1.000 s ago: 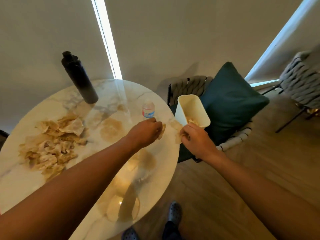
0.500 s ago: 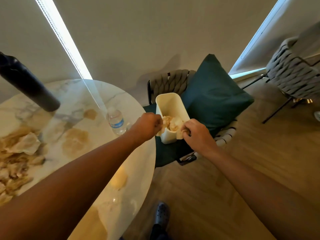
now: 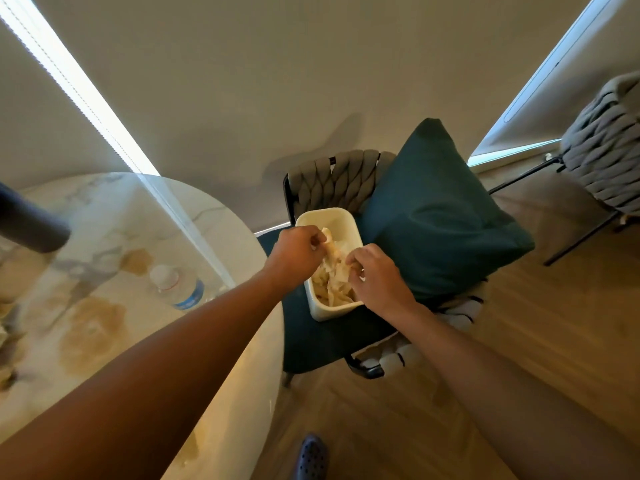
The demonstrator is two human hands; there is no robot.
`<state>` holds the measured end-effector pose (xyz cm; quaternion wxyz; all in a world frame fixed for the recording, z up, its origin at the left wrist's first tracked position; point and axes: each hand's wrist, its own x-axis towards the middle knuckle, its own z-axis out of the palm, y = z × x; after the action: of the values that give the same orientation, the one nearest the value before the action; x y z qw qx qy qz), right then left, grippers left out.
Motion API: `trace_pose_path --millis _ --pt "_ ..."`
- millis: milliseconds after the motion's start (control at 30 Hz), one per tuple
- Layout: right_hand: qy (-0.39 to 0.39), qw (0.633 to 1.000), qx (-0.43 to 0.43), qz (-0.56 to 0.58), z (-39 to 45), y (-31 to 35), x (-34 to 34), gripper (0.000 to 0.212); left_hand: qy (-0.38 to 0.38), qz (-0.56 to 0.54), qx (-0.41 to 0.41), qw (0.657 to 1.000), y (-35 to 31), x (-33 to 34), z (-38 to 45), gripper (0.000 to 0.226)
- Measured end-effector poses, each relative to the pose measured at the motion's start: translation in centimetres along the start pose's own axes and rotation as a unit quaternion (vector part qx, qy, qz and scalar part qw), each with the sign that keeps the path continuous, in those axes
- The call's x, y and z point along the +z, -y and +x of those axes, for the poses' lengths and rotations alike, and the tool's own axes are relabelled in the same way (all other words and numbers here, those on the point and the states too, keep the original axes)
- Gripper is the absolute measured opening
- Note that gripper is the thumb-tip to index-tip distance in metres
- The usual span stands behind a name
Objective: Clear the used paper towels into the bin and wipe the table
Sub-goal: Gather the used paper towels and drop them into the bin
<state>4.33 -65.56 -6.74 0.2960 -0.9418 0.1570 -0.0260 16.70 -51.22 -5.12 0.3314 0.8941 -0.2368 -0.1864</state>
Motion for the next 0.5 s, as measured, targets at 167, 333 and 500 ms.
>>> trace_pose_path --millis 167,333,500 --pt "0.040 0.999 0.021 0.005 1.7 -1.1 0.6 0.041 -0.014 -0.002 -0.018 1.000 0.5 1.0 1.2 0.031" --pt "0.050 0.999 0.004 -0.006 1.8 -0.9 1.1 0.035 0.003 0.036 -0.010 0.999 1.9 0.7 -0.2 0.027" --pt "0.048 0.999 -0.015 -0.001 1.3 0.5 1.1 0.032 0.001 0.038 -0.003 0.999 2.3 -0.2 -2.5 0.025"
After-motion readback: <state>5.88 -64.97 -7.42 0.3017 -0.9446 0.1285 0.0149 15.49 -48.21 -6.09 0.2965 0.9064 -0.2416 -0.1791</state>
